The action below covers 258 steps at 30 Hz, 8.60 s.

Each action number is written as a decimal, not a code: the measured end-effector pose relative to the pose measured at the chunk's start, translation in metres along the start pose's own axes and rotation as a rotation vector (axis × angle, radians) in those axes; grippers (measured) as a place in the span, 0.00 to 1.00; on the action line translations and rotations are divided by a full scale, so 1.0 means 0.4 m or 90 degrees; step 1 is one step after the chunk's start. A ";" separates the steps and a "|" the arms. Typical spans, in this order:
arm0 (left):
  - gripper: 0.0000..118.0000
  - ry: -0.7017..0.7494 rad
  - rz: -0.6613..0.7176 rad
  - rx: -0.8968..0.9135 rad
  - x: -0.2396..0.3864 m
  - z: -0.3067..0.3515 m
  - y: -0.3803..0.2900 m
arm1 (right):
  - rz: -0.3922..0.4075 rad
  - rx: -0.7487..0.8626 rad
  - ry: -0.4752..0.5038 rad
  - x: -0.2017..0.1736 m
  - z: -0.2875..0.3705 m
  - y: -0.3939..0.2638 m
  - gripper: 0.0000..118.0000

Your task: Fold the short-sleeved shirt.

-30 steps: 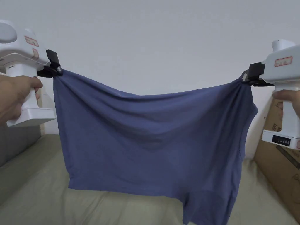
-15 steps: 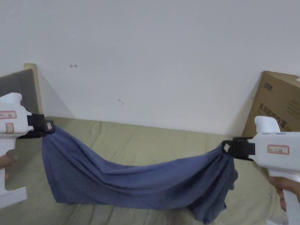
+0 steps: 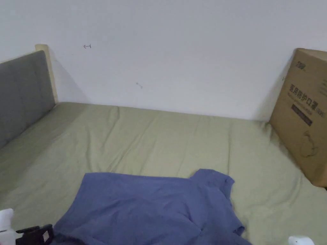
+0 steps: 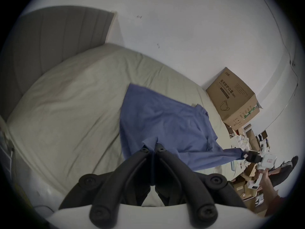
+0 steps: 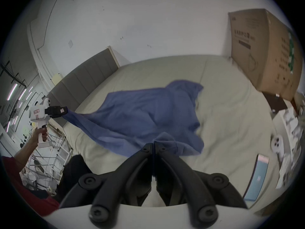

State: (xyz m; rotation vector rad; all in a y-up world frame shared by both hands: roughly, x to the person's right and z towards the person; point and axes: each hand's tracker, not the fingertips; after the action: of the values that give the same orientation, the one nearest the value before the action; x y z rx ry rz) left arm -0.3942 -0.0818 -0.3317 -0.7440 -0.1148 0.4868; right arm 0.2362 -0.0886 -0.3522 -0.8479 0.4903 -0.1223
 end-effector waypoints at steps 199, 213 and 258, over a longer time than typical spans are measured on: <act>0.04 0.140 -0.013 -0.101 -0.014 -0.138 -0.115 | -0.130 -0.044 -0.155 0.009 -0.115 -0.020 0.09; 0.04 0.121 -0.004 -0.177 0.012 -0.066 -0.295 | -0.219 -0.167 -0.184 0.037 -0.066 -0.243 0.10; 0.00 -0.019 -0.089 0.061 0.241 0.092 -0.137 | -0.154 -0.169 -0.316 0.250 -0.512 0.251 0.00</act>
State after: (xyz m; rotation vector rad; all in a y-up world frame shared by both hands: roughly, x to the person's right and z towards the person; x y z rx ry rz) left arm -0.2978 -0.0487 -0.2744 -0.6303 -0.1684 0.3675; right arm 0.2209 -0.1929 -0.5780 -1.1547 -0.0660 -0.0642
